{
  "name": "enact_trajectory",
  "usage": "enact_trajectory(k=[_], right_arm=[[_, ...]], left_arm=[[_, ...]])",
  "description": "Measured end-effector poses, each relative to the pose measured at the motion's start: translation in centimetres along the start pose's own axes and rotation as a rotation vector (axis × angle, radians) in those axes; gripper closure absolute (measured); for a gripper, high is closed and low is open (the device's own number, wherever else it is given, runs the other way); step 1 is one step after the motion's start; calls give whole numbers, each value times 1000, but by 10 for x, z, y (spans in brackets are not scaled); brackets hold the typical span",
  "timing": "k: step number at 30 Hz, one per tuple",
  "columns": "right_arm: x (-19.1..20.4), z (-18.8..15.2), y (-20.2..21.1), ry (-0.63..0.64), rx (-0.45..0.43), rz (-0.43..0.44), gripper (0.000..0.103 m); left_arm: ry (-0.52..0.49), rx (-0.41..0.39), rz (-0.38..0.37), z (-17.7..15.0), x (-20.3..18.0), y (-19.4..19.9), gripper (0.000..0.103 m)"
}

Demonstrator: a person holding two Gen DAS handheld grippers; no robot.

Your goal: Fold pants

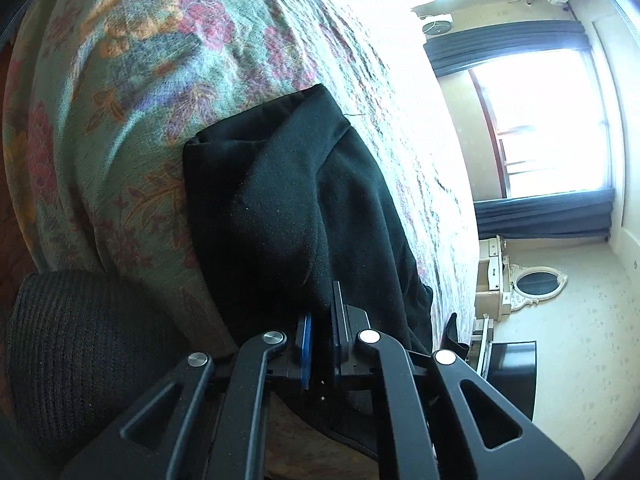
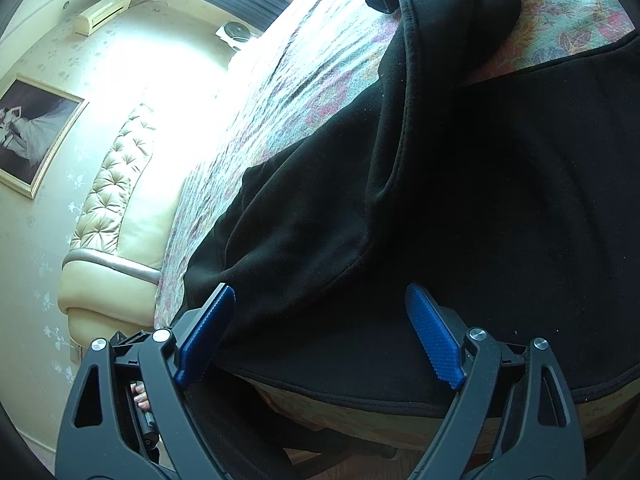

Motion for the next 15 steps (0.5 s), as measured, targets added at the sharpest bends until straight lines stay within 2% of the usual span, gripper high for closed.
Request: enact_trajectory(k=[4, 9, 10, 11, 15], right_arm=[[-9, 4, 2, -71, -29, 14, 16], [-15, 16, 2, -158, -105, 45, 17], [-16, 19, 0, -159, -109, 36, 27], [-17, 22, -2, -167, -108, 38, 44], [-26, 30, -21, -182, -81, 8, 65]], left_arm=[[-21, -12, -17, -2, -3, 5, 96], [-21, -16, -43, 1, -7, 6, 96], [-23, -15, -44, 1, -9, 5, 96], [-26, -13, -44, 0, -10, 4, 96], [-20, -3, -44, -5, -6, 3, 96]])
Point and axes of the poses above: each gripper's, at about its wrist camera, not at the fingertips, and y roughly against the way its jaws point, x to its left, z to its top, the point moved 4 cm from there along -y, roughly the way its jaws point, and after that the axes turned 4 degrees about -z, right-handed, at the moved point
